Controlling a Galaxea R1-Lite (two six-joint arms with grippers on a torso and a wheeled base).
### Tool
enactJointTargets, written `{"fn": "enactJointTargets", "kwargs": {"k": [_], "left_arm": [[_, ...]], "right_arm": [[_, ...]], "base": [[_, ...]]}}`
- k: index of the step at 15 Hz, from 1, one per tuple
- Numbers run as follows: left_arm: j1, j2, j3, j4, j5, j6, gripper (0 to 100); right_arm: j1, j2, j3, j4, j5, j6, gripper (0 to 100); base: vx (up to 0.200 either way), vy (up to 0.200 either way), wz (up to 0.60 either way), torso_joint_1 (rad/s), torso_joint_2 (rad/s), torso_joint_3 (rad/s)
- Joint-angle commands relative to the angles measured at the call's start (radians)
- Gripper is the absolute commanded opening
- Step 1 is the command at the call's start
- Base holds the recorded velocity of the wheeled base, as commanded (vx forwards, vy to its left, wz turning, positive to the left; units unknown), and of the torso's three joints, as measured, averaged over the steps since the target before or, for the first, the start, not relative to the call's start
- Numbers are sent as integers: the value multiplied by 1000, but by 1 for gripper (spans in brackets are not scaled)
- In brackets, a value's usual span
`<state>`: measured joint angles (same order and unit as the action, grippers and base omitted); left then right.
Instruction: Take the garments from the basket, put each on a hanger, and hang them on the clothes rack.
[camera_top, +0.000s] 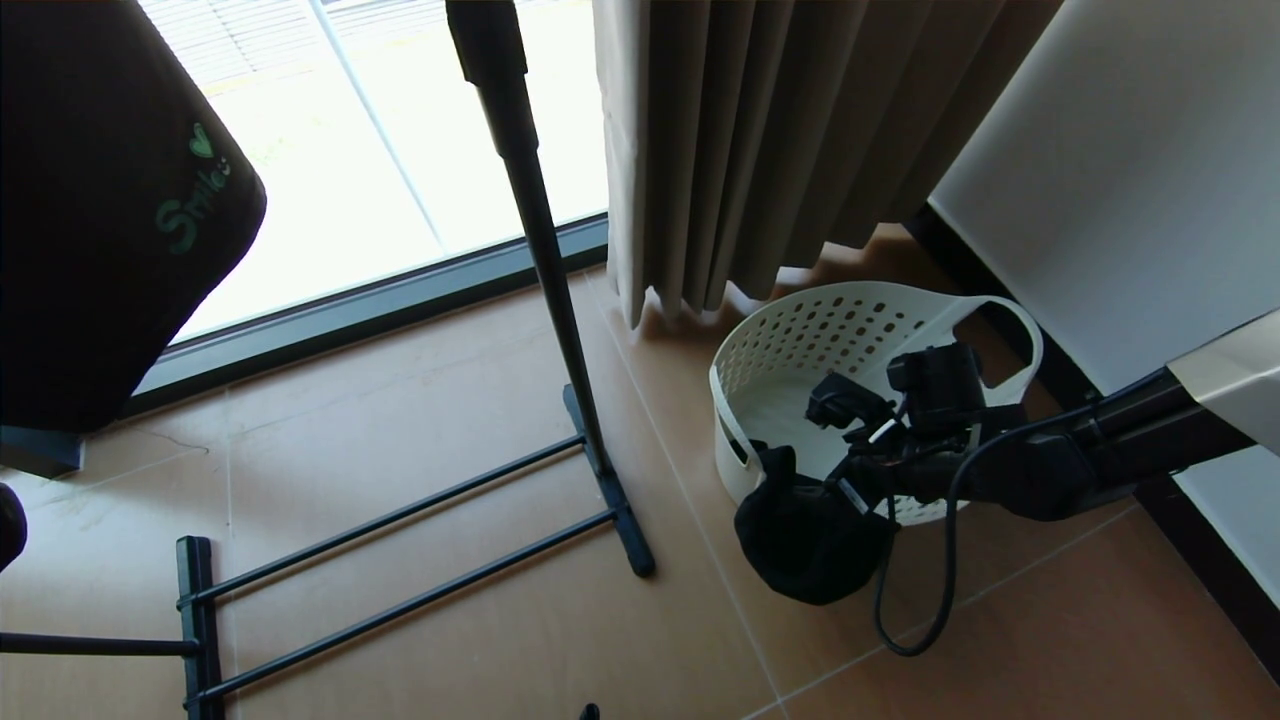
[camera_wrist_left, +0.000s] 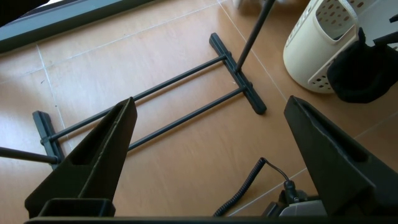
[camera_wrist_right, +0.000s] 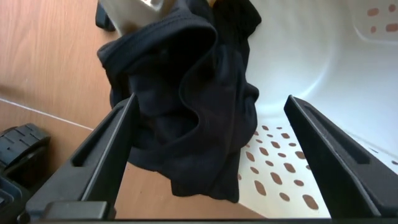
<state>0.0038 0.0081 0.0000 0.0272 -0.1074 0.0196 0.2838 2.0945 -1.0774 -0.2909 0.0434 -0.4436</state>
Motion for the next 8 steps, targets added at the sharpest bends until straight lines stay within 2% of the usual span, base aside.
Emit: {"fn": "enactJointTargets", "kwargs": {"k": [1,8], "left_arm": [[-1,0,0,0,0,0,100],[1,0,0,0,0,0,100]], "right_arm": [[-2,27,-13,-2,-2,2,100],[-9,81,-78,-4,-2,26,100]], "base": [[0,0,0,0,0,0],[0,0,0,0,0,0]]}}
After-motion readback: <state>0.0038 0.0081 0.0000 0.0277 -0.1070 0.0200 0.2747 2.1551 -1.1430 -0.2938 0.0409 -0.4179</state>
